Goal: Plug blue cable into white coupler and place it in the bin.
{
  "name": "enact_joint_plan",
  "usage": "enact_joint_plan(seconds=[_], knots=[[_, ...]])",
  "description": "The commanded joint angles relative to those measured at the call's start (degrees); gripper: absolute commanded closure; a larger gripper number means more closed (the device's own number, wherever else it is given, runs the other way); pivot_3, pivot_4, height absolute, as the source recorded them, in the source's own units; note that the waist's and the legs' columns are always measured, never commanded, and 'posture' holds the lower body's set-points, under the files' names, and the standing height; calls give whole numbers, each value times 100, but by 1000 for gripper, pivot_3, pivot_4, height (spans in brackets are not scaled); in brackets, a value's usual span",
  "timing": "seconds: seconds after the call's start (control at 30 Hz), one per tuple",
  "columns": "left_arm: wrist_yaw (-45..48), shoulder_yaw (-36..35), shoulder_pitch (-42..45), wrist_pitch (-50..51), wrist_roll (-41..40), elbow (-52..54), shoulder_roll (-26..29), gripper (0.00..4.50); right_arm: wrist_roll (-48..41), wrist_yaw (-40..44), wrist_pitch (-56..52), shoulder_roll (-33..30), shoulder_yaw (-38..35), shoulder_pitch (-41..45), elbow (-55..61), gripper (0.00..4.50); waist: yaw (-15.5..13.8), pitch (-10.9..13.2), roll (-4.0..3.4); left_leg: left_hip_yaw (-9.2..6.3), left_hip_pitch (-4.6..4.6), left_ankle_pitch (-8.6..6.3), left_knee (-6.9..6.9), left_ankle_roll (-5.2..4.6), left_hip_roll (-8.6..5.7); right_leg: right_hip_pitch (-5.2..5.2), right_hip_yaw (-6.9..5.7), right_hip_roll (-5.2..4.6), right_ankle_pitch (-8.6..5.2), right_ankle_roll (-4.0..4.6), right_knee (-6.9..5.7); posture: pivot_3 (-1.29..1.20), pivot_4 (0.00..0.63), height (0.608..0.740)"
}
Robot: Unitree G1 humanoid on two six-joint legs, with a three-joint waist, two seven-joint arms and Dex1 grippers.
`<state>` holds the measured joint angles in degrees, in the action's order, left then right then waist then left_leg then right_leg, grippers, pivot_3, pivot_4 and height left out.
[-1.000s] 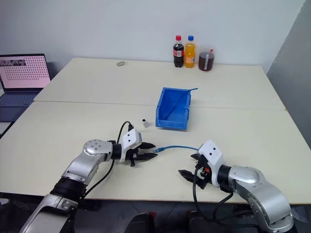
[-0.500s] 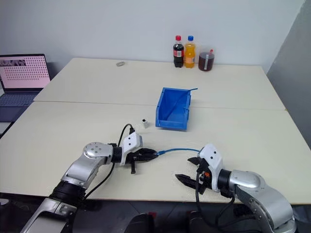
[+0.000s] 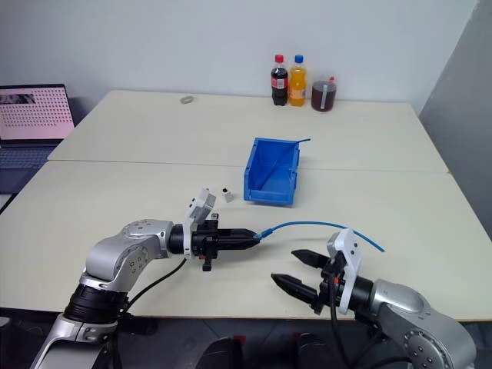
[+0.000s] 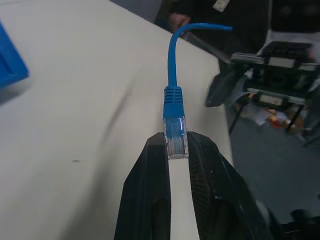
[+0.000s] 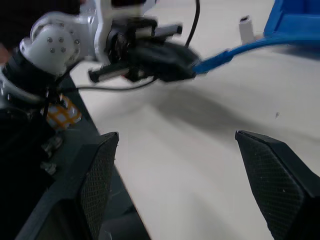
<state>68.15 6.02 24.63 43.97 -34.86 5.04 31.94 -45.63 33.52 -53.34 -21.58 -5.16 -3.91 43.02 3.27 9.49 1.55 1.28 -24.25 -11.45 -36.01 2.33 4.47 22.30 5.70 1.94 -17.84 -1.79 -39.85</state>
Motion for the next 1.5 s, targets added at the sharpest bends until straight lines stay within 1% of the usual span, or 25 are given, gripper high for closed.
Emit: enact_joint_plan(seconds=[0.03,0.27,0.6,0.7,0.87,0.9,0.93,0.97,1.13,1.2,1.23,1.5], knots=[[24,-152,143,115,-209,234,95,4279,-334,-155,96,80,-113,190,-118,530,2,0,0,0,0,0,0,0,0,0,0,0,0,0,0,0,150,740],[-46,-205,187,284,-417,279,93,4279,-409,-138,295,448,158,890,-1077,530,4,3,2,1,-1,0,3,0,0,1,-1,0,-3,5,2,0,150,740],[-117,-252,112,337,-500,357,143,4279,-571,-63,300,601,273,1293,-1488,530,0,6,0,-2,-10,0,6,0,0,6,-6,0,-6,10,4,0,150,740],[-138,-254,111,337,-504,359,144,4279,-623,-32,293,600,280,1383,-1567,1030,1,6,0,-2,-10,0,6,0,0,6,-7,0,-6,10,4,0,150,740],[-135,-265,110,329,-514,355,165,4279,-683,68,268,527,358,1456,-1609,2289,0,6,0,-3,-10,0,6,0,0,6,-9,0,-6,10,5,0,150,740],[-130,-263,112,329,-514,353,168,4279,-681,81,267,520,378,1467,-1614,2431,0,6,0,-3,-11,0,6,0,0,6,-8,0,-7,10,5,0,150,740],[-130,-262,115,329,-515,348,165,4279,-673,98,270,508,403,1477,-1620,2736,1,6,0,-3,-11,0,6,0,0,6,-8,0,-7,11,5,0,150,740],[-134,-268,118,336,-524,343,159,4279,-657,122,277,489,435,1487,-1624,2855,0,6,0,-3,-11,0,6,0,0,6,-8,0,-7,10,5,0,150,740],[-133,-262,127,328,-547,325,158,4279,-628,192,303,432,531,1517,-1649,3975,0,7,0,-3,-11,0,6,0,0,6,-8,0,-7,10,5,0,150,740],[-119,-253,128,328,-555,317,171,4279,-642,204,316,424,550,1531,-1660,4276,1,7,0,-4,-11,0,6,0,0,6,-8,0,-7,10,5,0,150,740],[-112,-250,127,328,-557,314,178,4279,-651,209,320,419,556,1536,-1662,4417,0,7,0,-3,-11,0,6,0,0,6,-8,0,-7,10,5,0,150,740],[-222,-248,100,171,-436,227,124,4279,-673,267,312,360,592,1522,-1649,4472,0,7,0,-4,-11,0,6,0,0,6,-8,0,-7,10,5,0,150,740]])
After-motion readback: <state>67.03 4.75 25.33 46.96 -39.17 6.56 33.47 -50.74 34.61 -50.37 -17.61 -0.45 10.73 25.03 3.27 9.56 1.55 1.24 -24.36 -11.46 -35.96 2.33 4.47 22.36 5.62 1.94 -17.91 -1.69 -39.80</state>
